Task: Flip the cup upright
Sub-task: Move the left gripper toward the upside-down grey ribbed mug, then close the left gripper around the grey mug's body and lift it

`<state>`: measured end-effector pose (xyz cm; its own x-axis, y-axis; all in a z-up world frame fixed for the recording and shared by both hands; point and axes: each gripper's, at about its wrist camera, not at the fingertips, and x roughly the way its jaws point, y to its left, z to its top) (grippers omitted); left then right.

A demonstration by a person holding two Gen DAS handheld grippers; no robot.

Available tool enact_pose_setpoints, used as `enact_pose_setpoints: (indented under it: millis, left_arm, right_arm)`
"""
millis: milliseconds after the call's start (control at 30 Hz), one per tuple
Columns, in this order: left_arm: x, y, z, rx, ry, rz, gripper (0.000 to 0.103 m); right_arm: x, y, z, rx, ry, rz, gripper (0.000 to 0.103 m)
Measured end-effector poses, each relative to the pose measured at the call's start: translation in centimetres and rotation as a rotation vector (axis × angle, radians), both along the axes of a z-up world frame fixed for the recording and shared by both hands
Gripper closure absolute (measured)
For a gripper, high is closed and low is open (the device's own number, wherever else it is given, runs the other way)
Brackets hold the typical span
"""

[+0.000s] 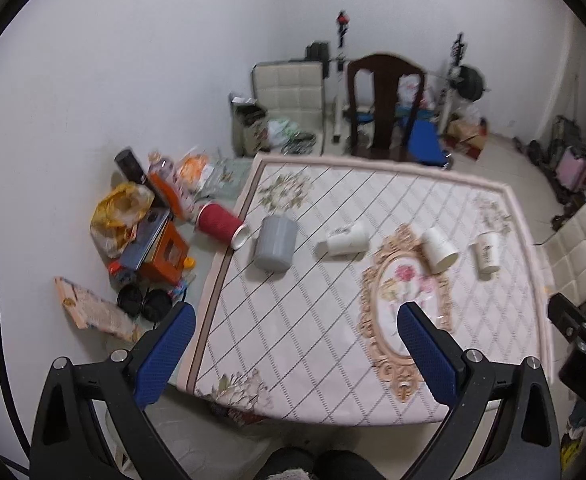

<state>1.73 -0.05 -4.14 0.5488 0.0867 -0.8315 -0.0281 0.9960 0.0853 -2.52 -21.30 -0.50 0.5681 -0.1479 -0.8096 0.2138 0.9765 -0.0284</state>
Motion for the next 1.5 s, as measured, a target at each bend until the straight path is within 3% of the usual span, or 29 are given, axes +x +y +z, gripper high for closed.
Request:
enact_pose_setpoints:
  millis: [333,667,833,933,1067,1233,1500]
  left_arm:
    - [5.3,3.4,-9.9,0.094,0.18,0.083,0.0]
    - [14.6,5.9,-18.0,0.089,0.33,0.04,0.0]
    - [20.0,6.8,-21.2,0.077,0.376,0.009,0.001]
    - [22.9,7.3,-22.6,0.032,0.4,-0.015,0.001]
    - [26.1,7.3,-24.1,-0.021,0.43,-0.052,0.009]
    - [29.0,7.3,-26.1,-0.049,0.461,-0.077,0.009]
    - [30.7,6.9,-29.9,-0.021,0.533,-0.109,0.009]
  right_arm:
    - [6.5,1.0,-12.5,0.019,0.232,0.047,0.0]
    - [15.2,4.2,-23.7,0.023,0.436,0.028,0.0]
    - [19.3,6.0,-27.1,0.004,0.498,0.025,0.0]
    - [21.7,7.1,-28.8,-0.005,0.526,0.024,0.001]
    - [24.6,8.2,-30.8,0.005,0.55,0.036,0.004]
    - [26.8,9.0,-32.4,0.009,0.58,0.04,0.008]
    - [28.3,8.7,-33.7,0.004,0.613,0.016,0.008]
